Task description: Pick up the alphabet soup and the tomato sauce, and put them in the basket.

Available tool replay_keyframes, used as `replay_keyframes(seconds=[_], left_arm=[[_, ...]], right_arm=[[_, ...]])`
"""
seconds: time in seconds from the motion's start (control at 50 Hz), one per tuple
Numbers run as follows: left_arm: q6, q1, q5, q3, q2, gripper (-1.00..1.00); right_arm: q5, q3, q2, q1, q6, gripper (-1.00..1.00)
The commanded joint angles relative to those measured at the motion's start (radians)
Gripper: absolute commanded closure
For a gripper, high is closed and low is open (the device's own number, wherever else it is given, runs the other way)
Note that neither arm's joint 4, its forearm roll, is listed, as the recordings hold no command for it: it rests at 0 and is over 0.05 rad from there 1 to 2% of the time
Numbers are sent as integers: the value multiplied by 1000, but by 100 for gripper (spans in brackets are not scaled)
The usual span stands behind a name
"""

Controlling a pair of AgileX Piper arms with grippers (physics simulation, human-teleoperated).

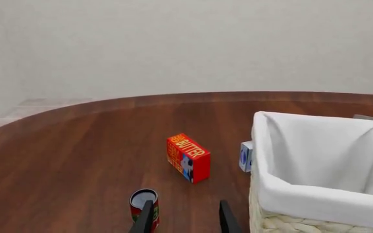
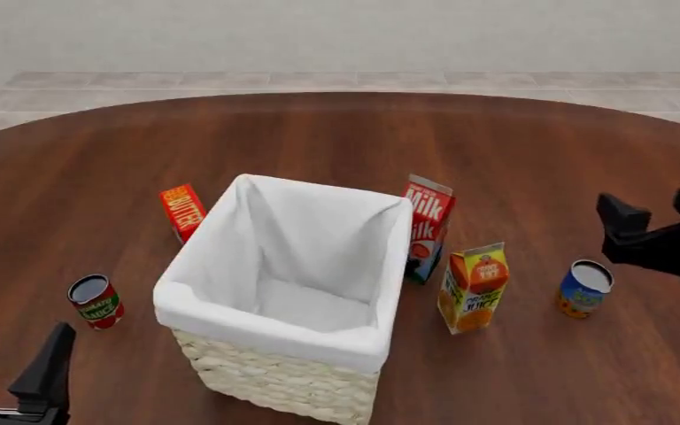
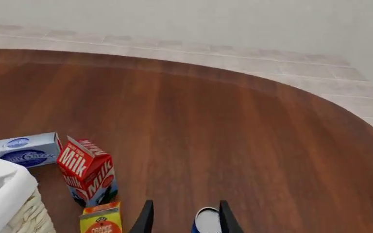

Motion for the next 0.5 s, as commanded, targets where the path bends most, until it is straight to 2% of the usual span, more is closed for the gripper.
replay_keyframes(seconds=[0.02, 0.04, 0.08, 0.18, 0.24, 0.5], left_arm=[[-3, 0, 1, 0, 2, -100], [-3, -1, 2, 0, 2, -100], [-3, -1, 4, 1, 1, -100], [-5, -2, 1, 1, 8, -100], [-5, -2, 1, 1, 7, -100], [-6, -4, 7, 1, 3, -100]], right_arm=[[11, -78, 183, -66, -21, -100], [3, -75, 192, -75, -42, -100], [10, -87, 205, -79, -11, -100], [-2, -86, 243, -102, -6, -100], [-17, -81, 256, -121, -35, -100], [-47, -41, 310, -139, -37, -100]])
